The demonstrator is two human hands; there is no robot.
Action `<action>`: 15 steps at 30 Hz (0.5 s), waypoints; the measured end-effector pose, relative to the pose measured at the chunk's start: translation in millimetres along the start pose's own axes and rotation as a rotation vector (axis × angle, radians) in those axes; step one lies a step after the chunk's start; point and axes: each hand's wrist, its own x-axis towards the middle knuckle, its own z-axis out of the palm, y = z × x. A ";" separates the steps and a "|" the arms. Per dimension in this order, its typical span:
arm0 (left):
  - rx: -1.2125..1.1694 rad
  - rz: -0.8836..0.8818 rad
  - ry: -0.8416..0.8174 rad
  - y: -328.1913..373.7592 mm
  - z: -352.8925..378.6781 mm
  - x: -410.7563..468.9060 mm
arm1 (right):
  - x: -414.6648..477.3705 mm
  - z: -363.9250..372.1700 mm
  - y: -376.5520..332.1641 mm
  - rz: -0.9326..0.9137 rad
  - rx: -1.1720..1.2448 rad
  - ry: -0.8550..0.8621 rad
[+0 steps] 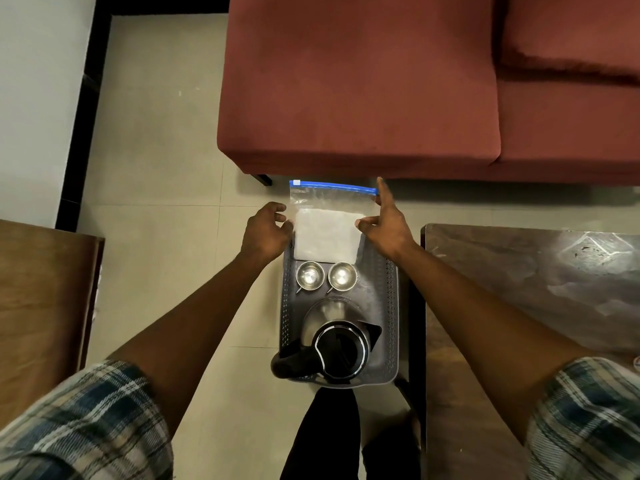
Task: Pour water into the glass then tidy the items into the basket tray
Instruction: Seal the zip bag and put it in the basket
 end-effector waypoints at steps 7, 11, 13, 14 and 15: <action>-0.046 0.006 0.050 8.2 -9.1 -20.4 | -17.4 -6.0 0.5 0.000 0.059 0.106; -0.082 0.067 0.033 28.2 -15.4 -45.1 | -43.1 -12.7 -5.4 0.003 0.110 0.135; -0.085 0.107 0.015 39.9 -17.3 -62.0 | -61.7 -18.3 -10.7 -0.008 0.111 0.160; -0.088 0.121 0.003 45.0 -17.7 -71.8 | -72.3 -21.3 -13.0 -0.015 0.119 0.170; -0.092 0.132 -0.005 49.7 -17.7 -81.9 | -83.4 -24.2 -15.3 -0.024 0.127 0.175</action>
